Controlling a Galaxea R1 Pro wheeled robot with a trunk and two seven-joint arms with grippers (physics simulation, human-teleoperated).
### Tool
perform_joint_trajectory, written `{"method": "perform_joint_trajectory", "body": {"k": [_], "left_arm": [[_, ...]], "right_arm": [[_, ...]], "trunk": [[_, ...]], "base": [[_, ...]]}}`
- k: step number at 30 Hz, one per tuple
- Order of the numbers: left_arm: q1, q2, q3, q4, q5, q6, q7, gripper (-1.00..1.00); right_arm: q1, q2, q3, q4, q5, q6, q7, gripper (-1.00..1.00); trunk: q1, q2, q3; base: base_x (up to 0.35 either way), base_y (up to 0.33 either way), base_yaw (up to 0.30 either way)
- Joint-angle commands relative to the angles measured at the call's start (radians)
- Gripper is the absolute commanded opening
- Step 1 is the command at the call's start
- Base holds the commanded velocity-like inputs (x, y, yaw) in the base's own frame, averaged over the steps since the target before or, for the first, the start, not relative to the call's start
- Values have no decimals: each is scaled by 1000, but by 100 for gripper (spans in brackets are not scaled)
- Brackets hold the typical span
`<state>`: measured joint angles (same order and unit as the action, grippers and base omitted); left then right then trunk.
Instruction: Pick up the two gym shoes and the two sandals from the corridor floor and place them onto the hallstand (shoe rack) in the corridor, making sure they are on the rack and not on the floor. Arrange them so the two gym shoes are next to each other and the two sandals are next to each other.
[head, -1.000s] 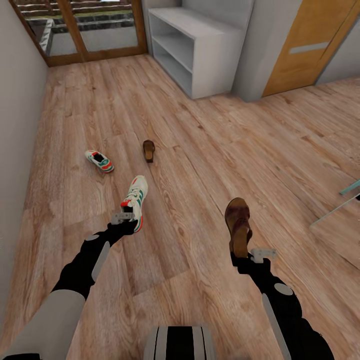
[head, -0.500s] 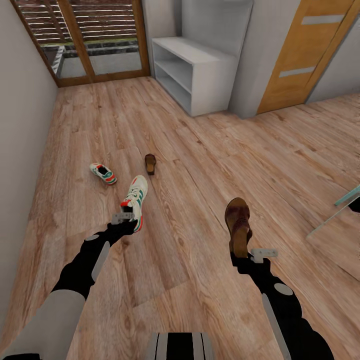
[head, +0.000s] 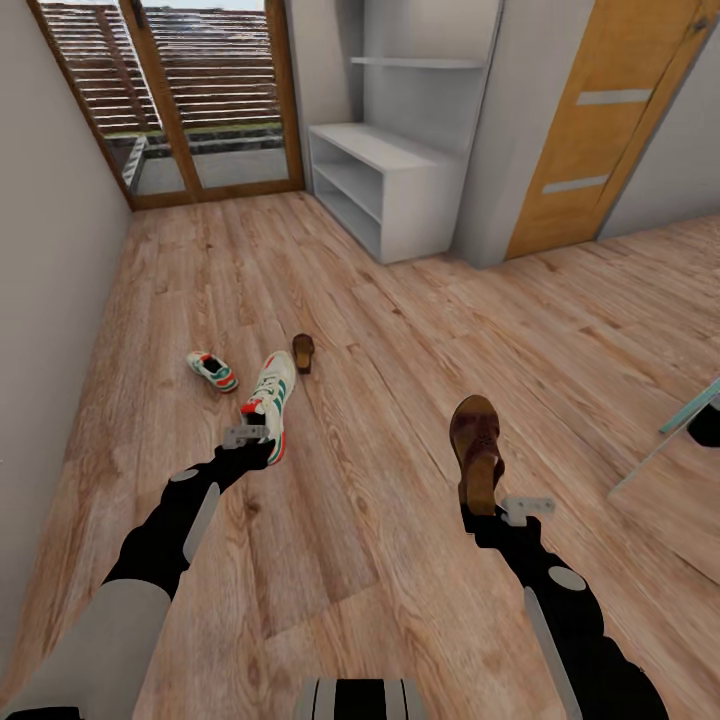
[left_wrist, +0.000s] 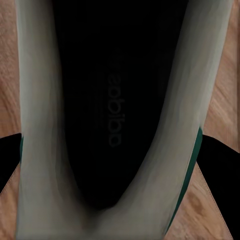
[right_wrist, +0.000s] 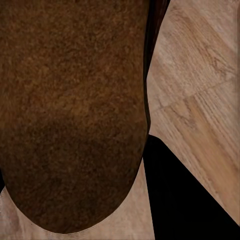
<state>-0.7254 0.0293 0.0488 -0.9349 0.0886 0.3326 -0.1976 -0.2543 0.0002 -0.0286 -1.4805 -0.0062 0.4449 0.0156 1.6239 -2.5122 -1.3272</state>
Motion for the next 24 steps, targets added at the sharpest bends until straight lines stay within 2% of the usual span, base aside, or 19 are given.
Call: {"method": "perform_joint_trajectory", "body": {"k": [1, 24], "left_arm": [[0, 0, 2, -1, 8, 8, -3, -100], [0, 0, 2, -1, 10, 8, -3, -100]], "right_arm": [[0, 0, -1, -1, -4, 6, 0, -100], [0, 0, -1, -1, -5, 6, 0, -100]], "trunk": [[-1, 0, 5], [-11, 5, 132]], "base": [[0, 0, 0], [0, 0, 0]]}}
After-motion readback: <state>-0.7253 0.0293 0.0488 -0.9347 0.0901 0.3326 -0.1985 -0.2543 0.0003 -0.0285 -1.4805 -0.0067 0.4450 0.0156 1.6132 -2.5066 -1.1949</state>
